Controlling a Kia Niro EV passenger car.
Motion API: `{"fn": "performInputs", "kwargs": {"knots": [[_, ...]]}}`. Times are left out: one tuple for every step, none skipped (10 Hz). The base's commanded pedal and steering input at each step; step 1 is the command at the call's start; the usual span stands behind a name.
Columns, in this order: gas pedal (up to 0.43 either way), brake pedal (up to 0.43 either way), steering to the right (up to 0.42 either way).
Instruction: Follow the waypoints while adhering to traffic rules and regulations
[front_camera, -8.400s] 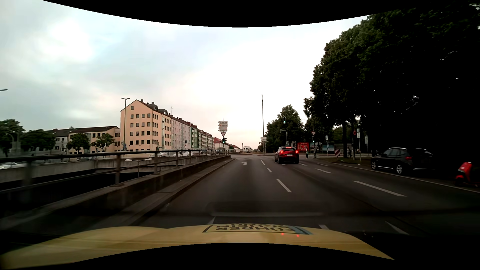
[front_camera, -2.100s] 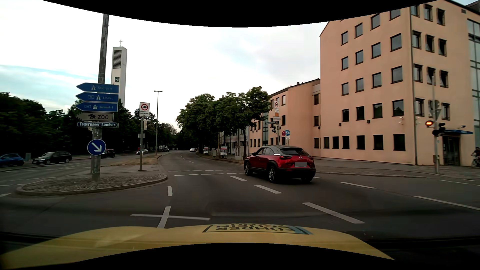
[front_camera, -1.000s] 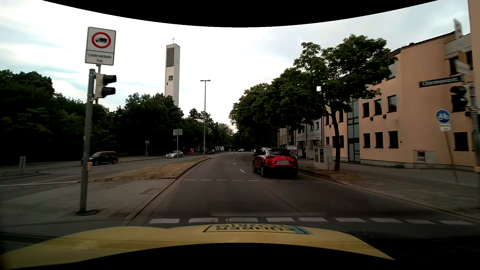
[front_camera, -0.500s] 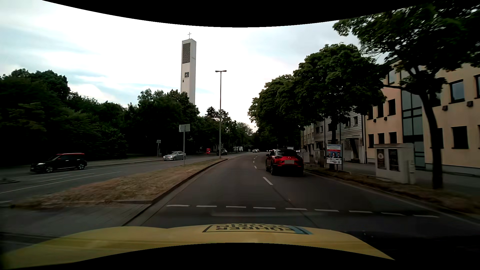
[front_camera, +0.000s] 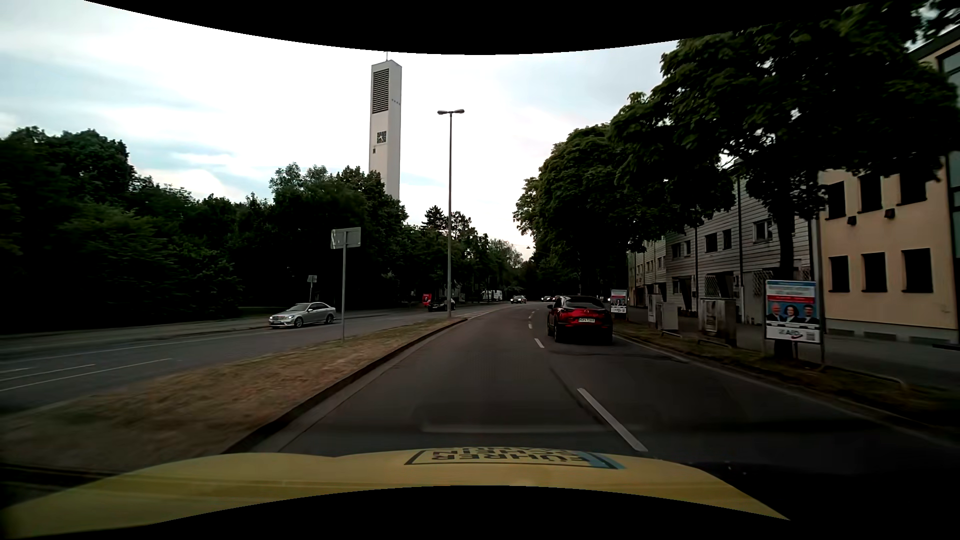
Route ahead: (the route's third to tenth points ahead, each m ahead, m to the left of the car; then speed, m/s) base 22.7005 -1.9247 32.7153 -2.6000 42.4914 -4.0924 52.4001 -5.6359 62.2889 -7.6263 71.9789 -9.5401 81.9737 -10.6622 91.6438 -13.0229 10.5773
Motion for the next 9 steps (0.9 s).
{"fn": "performInputs", "kwargs": {"knots": [[0.169,0.000,-0.002],[0.169,0.000,0.000],[0.157,0.000,0.002],[0.157,0.000,0.003],[0.157,0.000,0.004],[0.157,0.000,0.004],[0.157,0.000,0.004],[0.157,0.000,0.004],[0.157,0.000,0.006]]}}
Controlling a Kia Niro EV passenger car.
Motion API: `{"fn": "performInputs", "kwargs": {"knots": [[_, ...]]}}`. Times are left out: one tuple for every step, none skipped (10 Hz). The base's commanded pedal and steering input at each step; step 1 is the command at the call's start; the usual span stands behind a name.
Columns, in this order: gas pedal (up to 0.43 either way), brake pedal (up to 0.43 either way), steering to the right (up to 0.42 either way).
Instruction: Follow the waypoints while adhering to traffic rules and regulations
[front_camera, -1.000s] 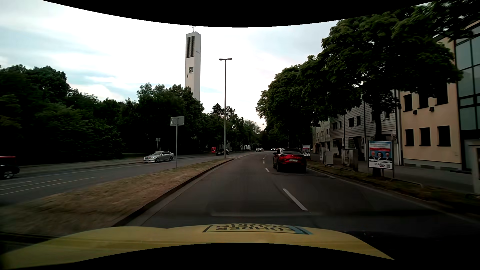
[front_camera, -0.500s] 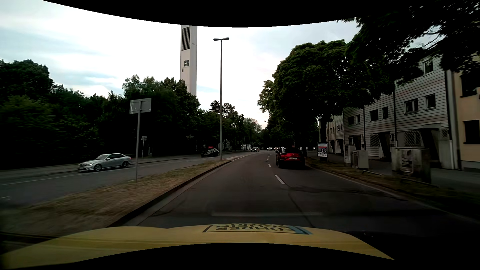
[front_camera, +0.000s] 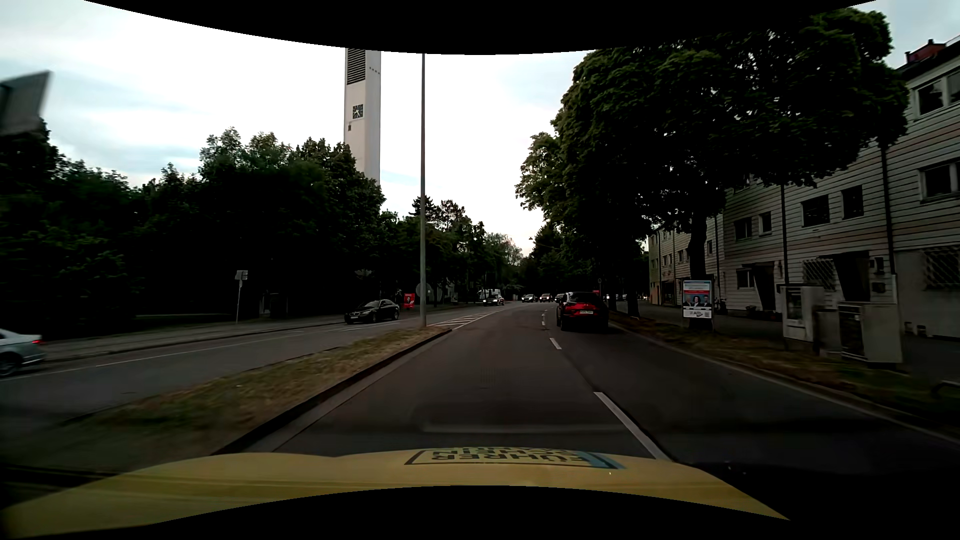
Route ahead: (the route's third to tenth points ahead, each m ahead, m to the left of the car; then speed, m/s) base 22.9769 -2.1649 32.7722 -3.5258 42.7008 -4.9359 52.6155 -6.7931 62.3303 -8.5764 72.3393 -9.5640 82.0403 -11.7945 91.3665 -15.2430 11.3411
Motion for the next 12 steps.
{"fn": "performInputs", "kwargs": {"knots": [[0.157,0.000,0.009],[0.157,0.000,0.011],[0.150,0.000,0.013],[0.138,0.000,0.015],[0.138,0.000,0.017],[0.138,0.000,0.018],[0.138,0.000,0.019],[0.138,0.000,0.020],[0.138,0.000,0.021],[0.138,0.000,0.021],[0.138,0.000,0.020],[0.138,0.000,0.020]]}}
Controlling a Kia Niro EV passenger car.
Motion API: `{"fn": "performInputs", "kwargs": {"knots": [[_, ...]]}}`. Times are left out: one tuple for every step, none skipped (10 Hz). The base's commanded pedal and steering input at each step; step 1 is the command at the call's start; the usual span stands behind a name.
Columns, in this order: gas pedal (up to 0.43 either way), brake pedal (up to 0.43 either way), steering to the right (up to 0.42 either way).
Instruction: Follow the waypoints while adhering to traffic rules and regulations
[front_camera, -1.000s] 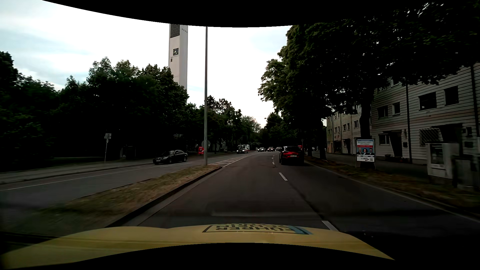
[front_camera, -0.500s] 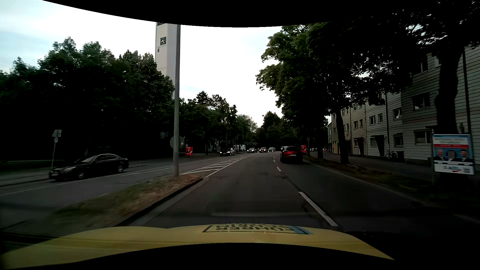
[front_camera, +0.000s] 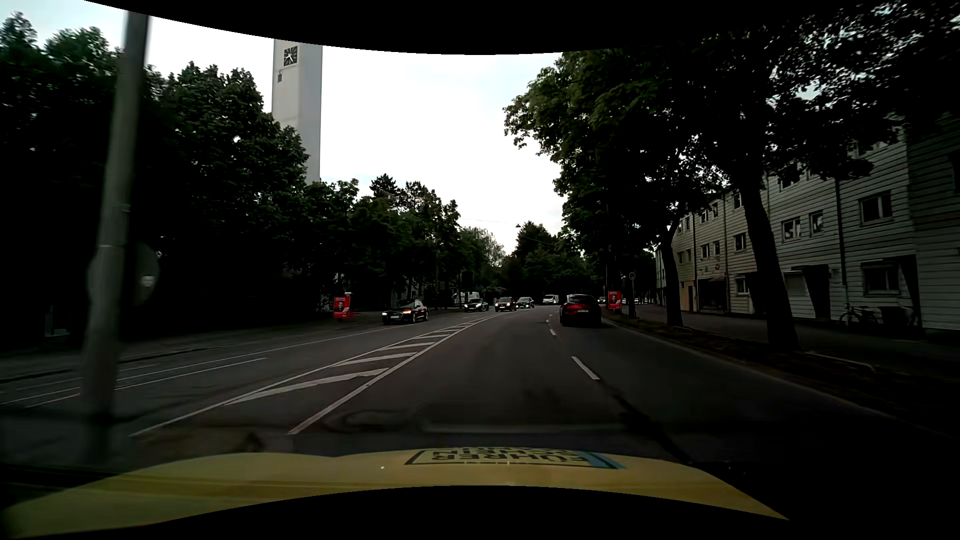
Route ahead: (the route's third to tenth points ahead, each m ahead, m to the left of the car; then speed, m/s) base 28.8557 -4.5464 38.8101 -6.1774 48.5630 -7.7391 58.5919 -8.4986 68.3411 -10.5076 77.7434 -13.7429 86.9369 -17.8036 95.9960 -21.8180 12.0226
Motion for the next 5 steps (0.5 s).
{"fn": "performInputs", "kwargs": {"knots": [[0.138,0.000,0.020],[0.138,0.000,0.020],[0.138,0.000,0.020],[0.138,0.000,0.021],[0.138,0.000,0.021]]}}
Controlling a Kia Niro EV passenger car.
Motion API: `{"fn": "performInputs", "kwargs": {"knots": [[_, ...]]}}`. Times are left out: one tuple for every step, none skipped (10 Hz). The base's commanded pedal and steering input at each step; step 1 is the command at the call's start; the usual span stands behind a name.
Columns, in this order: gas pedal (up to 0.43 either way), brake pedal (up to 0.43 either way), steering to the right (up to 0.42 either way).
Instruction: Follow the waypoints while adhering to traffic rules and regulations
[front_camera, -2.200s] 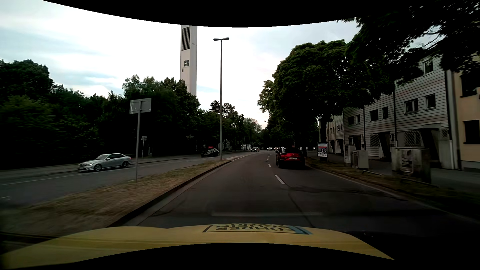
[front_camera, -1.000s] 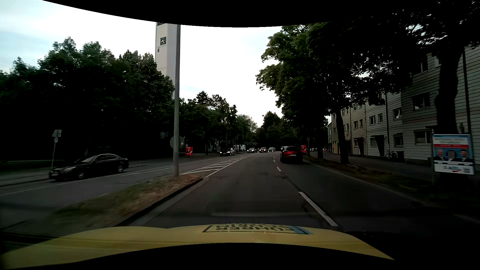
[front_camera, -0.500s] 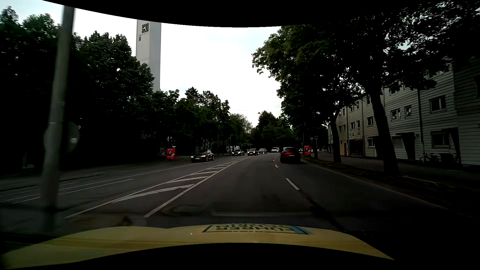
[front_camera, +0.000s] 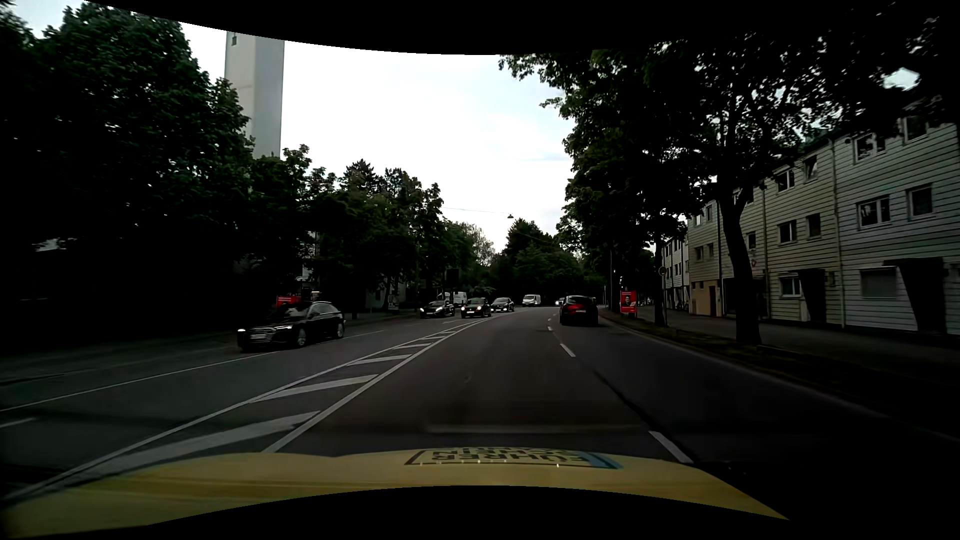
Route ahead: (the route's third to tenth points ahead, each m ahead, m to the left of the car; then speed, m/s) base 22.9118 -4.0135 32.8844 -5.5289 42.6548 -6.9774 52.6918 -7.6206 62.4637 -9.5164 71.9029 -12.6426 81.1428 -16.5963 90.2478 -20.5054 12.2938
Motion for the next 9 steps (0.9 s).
{"fn": "performInputs", "kwargs": {"knots": [[0.138,0.000,0.021],[0.138,0.000,0.022],[0.138,0.000,0.024],[0.138,0.000,0.026],[0.138,0.000,0.027],[0.138,0.000,0.027],[0.138,0.000,0.026],[0.110,0.000,0.026],[0.110,0.000,0.026]]}}
